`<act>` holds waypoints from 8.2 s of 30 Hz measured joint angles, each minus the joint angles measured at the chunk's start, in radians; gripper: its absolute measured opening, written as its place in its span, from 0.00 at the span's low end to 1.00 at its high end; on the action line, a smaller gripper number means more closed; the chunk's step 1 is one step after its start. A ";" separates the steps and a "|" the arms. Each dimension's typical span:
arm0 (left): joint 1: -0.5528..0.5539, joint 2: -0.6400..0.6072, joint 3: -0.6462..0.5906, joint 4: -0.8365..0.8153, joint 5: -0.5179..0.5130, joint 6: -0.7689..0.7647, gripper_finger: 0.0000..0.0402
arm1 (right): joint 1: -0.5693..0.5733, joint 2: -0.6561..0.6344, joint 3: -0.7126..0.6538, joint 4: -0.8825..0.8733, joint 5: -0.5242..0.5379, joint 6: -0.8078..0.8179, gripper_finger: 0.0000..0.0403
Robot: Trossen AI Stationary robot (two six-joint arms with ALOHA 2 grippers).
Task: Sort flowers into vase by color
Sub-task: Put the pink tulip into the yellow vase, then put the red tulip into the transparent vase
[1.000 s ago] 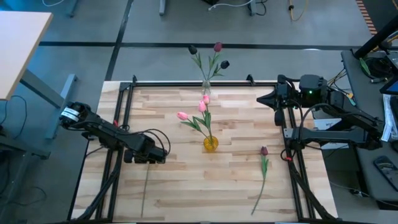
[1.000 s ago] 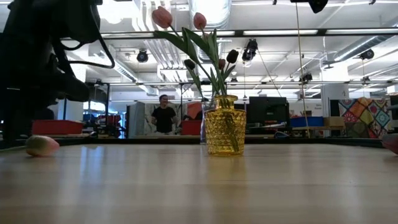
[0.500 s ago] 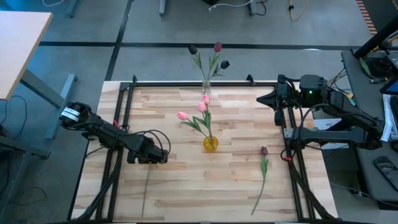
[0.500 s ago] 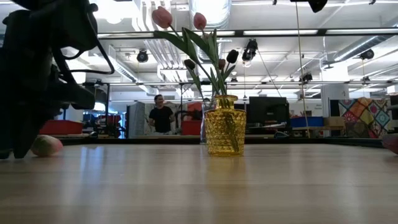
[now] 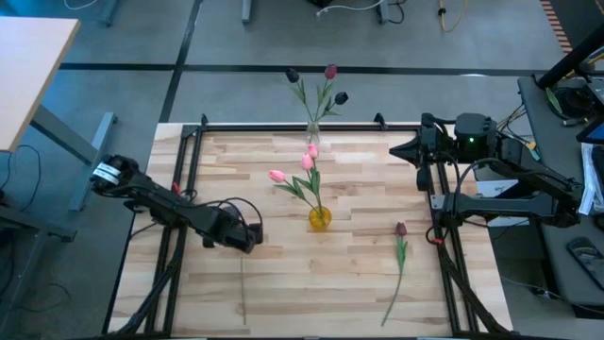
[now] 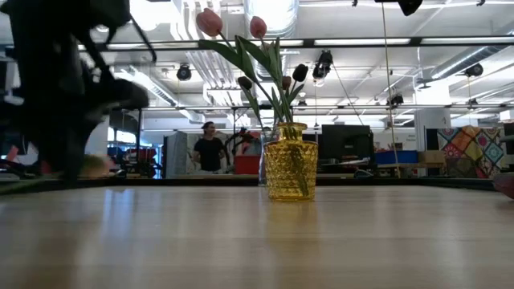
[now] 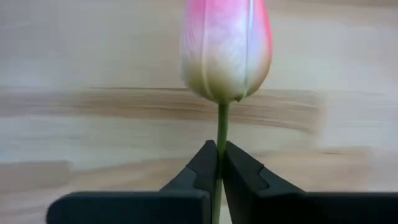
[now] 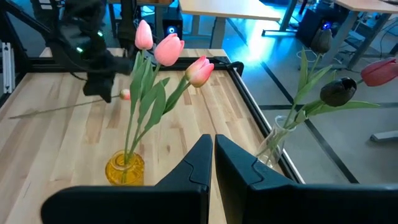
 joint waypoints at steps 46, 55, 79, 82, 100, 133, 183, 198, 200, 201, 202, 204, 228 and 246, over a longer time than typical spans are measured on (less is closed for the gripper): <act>0.248 0.392 1.175 0.251 -0.347 1.721 0.00 | 0.000 -0.001 0.000 0.042 -0.011 -0.040 0.03; 0.292 0.326 0.942 0.516 -0.355 1.768 0.00 | 0.000 -0.003 0.000 0.041 -0.011 -0.050 0.03; 0.293 0.242 0.763 0.586 -0.399 1.747 0.00 | 0.000 -0.002 0.001 0.041 -0.010 -0.052 0.03; 0.292 0.242 0.756 0.585 -0.399 1.746 0.00 | 0.000 -0.002 0.001 0.041 -0.011 -0.044 0.03; 0.258 0.246 0.647 0.571 -0.398 1.740 0.00 | 0.000 0.023 0.001 0.046 -0.010 -0.015 0.03; 0.252 0.253 0.945 0.261 -0.246 1.770 0.32 | 0.000 0.028 0.001 0.053 -0.010 0.004 0.03; 0.966 -0.311 0.397 0.516 0.571 1.931 0.00 | 0.374 0.135 -0.323 -0.467 0.026 1.423 0.26; 1.100 -0.441 0.371 0.365 0.596 2.004 0.00 | 0.700 0.371 -0.344 -0.376 0.007 1.803 0.46; 1.128 -0.449 0.371 0.332 0.629 2.017 0.00 | 0.715 0.390 -0.369 -0.328 0.000 1.849 0.45; 1.140 -0.452 0.371 0.319 0.645 2.020 0.00 | 0.718 0.396 -0.388 -0.285 -0.008 1.870 0.45; 1.151 -0.455 0.371 0.311 0.657 2.023 0.00 | 0.723 0.401 -0.409 -0.244 -0.012 1.891 0.45; 1.173 -0.464 0.371 0.290 0.677 2.034 0.00 | 0.728 0.414 -0.456 -0.170 -0.013 1.917 0.45; 1.240 -0.499 0.372 0.200 0.775 2.079 0.00 | 0.727 0.579 -0.550 -0.048 -0.067 1.977 0.20; 1.261 -0.419 0.371 0.223 0.775 2.084 0.00 | 0.666 0.529 -0.138 -0.430 0.504 1.727 0.03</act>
